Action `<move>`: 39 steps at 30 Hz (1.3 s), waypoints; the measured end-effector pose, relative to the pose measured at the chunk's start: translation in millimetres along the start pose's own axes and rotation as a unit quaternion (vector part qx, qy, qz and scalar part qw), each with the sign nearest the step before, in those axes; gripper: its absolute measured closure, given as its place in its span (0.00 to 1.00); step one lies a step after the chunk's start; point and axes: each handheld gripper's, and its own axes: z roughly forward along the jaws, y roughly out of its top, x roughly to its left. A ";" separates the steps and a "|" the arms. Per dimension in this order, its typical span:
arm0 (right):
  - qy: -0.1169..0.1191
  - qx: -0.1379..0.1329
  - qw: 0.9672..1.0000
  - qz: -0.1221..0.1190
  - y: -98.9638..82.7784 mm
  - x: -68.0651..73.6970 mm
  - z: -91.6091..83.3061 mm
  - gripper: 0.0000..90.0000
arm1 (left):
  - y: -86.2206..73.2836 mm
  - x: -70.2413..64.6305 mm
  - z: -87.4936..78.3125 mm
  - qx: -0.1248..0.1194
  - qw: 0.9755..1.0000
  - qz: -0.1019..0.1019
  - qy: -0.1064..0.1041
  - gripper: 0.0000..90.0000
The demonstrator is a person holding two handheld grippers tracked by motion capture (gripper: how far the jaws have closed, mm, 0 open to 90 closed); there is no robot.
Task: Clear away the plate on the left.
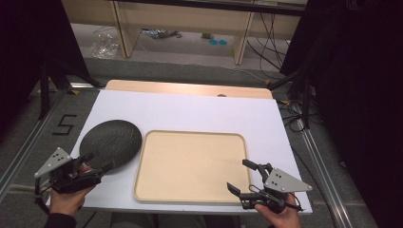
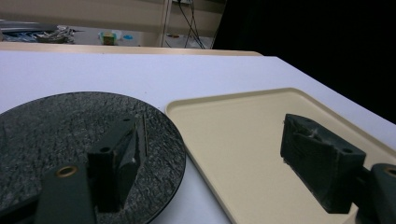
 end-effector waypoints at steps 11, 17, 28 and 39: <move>0.002 -0.001 1.000 -0.002 -0.4 0.2 0.8 0.18 | -1.6 17.6 -2.6 -0.005 0.999 -0.040 0.025 0.25; 0.002 0.001 1.000 -0.003 -0.3 0.6 0.6 0.18 | -3.2 28.9 -4.4 -0.008 0.996 -0.085 0.031 0.25; 0.007 0.005 1.000 -0.002 -0.1 1.0 0.5 0.18 | -5.6 47.2 -2.9 0.006 0.993 -0.104 0.059 0.25; 0.004 0.003 1.000 -0.003 0.3 1.3 0.9 0.18 | -12.4 78.6 -2.7 0.011 0.984 -0.156 0.088 0.25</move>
